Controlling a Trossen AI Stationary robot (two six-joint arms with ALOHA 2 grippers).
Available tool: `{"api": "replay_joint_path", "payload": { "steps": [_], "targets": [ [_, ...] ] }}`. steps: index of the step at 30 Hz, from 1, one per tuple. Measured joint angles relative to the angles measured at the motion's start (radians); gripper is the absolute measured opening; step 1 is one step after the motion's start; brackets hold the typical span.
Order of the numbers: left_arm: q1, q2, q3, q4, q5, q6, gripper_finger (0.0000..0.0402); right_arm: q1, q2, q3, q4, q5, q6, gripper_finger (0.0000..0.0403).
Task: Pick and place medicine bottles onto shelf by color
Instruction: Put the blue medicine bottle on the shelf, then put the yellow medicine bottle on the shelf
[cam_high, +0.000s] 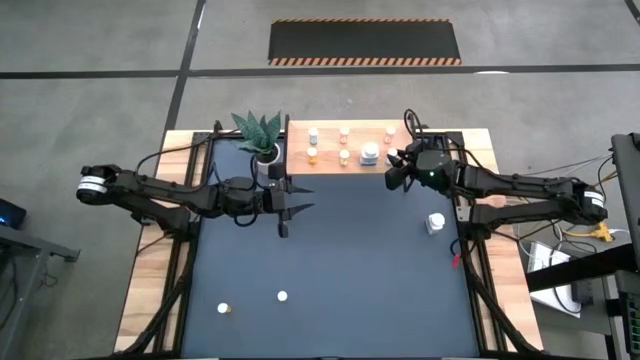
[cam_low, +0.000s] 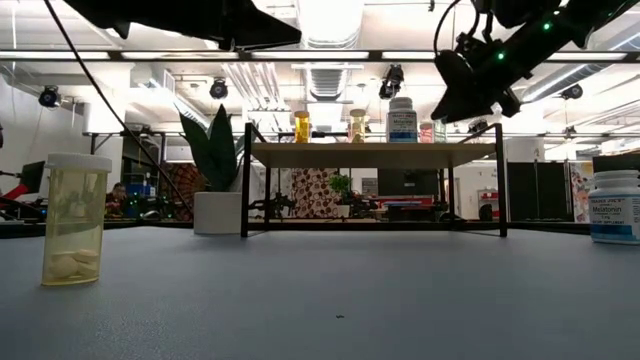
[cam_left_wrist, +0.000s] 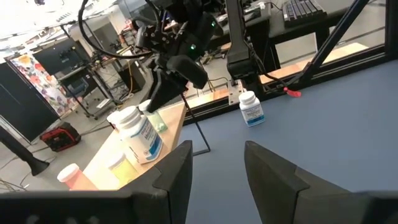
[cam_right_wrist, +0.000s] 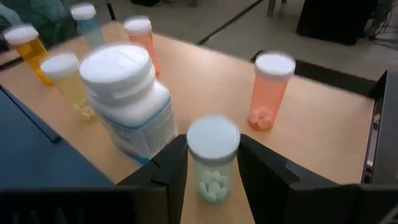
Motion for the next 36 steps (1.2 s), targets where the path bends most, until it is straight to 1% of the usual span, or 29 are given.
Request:
{"api": "replay_joint_path", "payload": {
  "steps": [6,11,14,16,23,25,27,33,36],
  "targets": [
    [0.000,0.000,0.000,0.000,0.000,0.000,0.0128,0.000,-0.010,-0.003,-0.006,-0.003,-0.014,0.0165],
    [0.000,0.000,0.000,0.000,0.000,-0.001,0.0128,0.000,-0.023,-0.003,-0.011,-0.003,-0.021,0.0188],
    [0.000,0.000,0.000,0.000,0.000,-0.002,0.0128,0.000,-0.049,-0.003,-0.007,-0.003,-0.027,0.0191],
    [-0.001,0.000,0.000,0.000,0.000,-0.002,0.0128,0.000,-0.067,0.006,-0.034,-0.003,-0.034,0.0191],
    [-0.001,0.000,0.000,0.000,0.000,-0.002,0.0128,0.000,-0.090,0.114,-0.149,-0.003,-0.068,0.0190],
    [-0.001,0.000,0.000,0.000,0.000,-0.002,0.0128,0.000,-0.082,0.128,-0.148,-0.003,-0.104,0.0181],
    [-0.001,0.000,0.000,0.000,0.000,-0.002,0.0128,0.001,-0.071,0.130,-0.137,-0.003,-0.128,0.0163],
    [-0.001,0.000,-0.001,0.000,0.000,-0.016,0.0128,0.002,-0.051,0.134,-0.140,-0.010,-0.183,0.0077],
    [-0.007,0.000,-0.001,-0.001,-0.001,-0.088,0.0128,0.010,-0.065,0.160,-0.140,-0.098,-0.241,0.0034]
  ]
}}
